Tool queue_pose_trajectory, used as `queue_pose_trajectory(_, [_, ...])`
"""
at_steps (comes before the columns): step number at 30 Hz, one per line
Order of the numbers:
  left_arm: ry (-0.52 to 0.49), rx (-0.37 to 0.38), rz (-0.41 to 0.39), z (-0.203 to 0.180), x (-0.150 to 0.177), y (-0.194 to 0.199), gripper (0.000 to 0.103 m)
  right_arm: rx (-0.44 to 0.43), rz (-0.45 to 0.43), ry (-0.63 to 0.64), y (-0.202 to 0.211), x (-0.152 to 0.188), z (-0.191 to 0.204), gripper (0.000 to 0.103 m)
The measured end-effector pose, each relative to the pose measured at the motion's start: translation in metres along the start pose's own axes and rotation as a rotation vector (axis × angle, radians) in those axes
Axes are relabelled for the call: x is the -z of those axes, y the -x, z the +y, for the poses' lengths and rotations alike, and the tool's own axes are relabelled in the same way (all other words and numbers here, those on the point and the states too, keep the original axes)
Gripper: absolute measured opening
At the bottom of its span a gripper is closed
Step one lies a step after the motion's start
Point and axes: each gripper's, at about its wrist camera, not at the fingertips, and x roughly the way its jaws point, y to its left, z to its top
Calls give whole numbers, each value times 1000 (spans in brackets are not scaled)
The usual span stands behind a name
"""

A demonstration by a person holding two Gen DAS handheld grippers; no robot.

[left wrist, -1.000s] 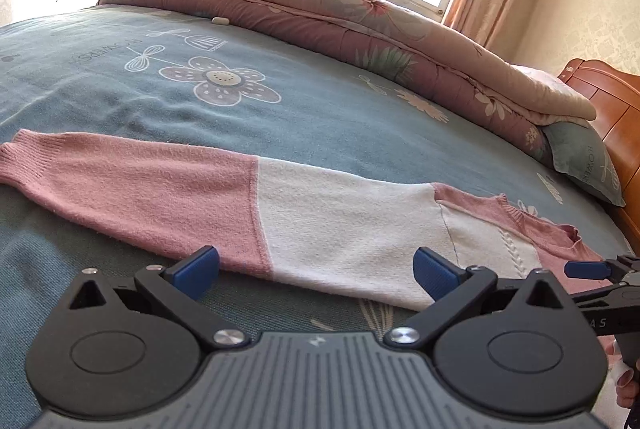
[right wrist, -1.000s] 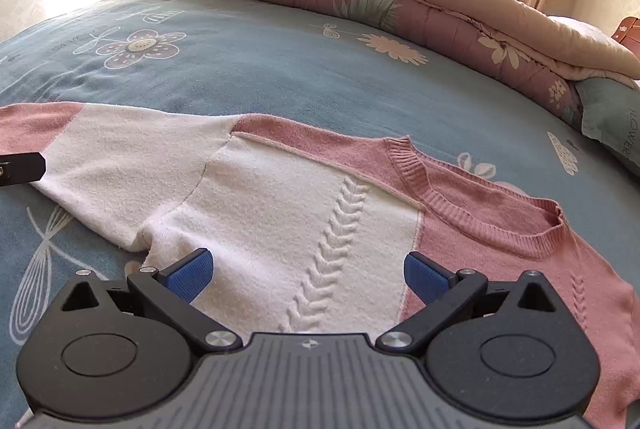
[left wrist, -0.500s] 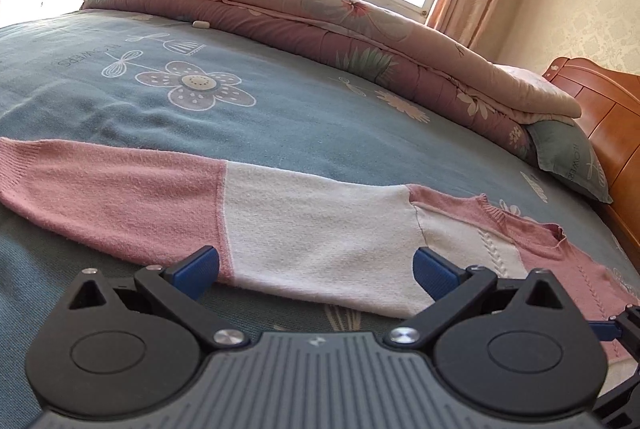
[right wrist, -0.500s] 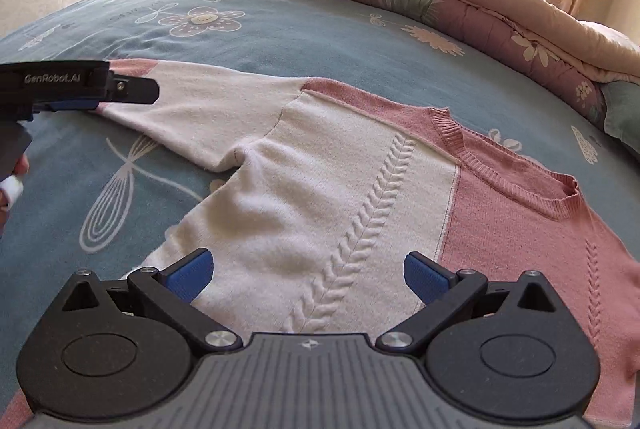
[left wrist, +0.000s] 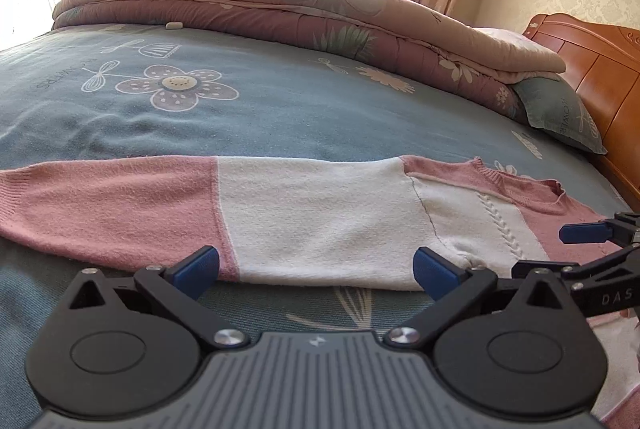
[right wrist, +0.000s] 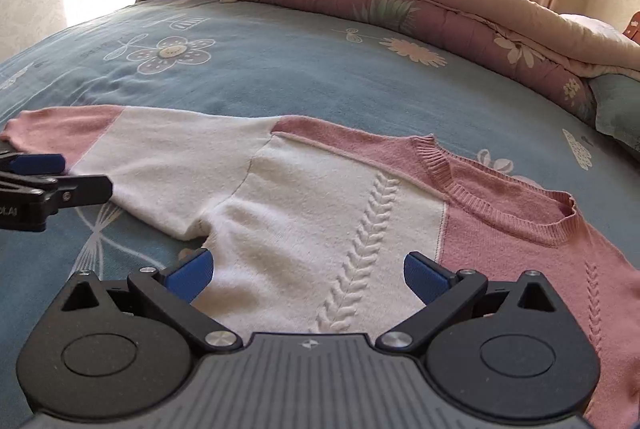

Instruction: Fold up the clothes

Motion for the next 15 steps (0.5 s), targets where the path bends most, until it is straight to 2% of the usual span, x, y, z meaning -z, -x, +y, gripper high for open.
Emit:
queue_pose_trajectory(2, [30, -9, -14, 9, -2, 0, 102, 6, 11, -59, -22, -14, -12, 103])
queue_pose_trajectory(7, [93, -43, -32, 30, -5, 0, 102, -63, 23, -152, -68, -46, -18, 103])
queue_pose_trajectory(12, [138, -67, -41, 47, -7, -1, 102, -43, 72, -72, -115, -61, 3, 103])
queue_pose_trajectory(15, [131, -74, -41, 50, -8, -3, 102, -51, 32, -83, -130, -71, 3, 103])
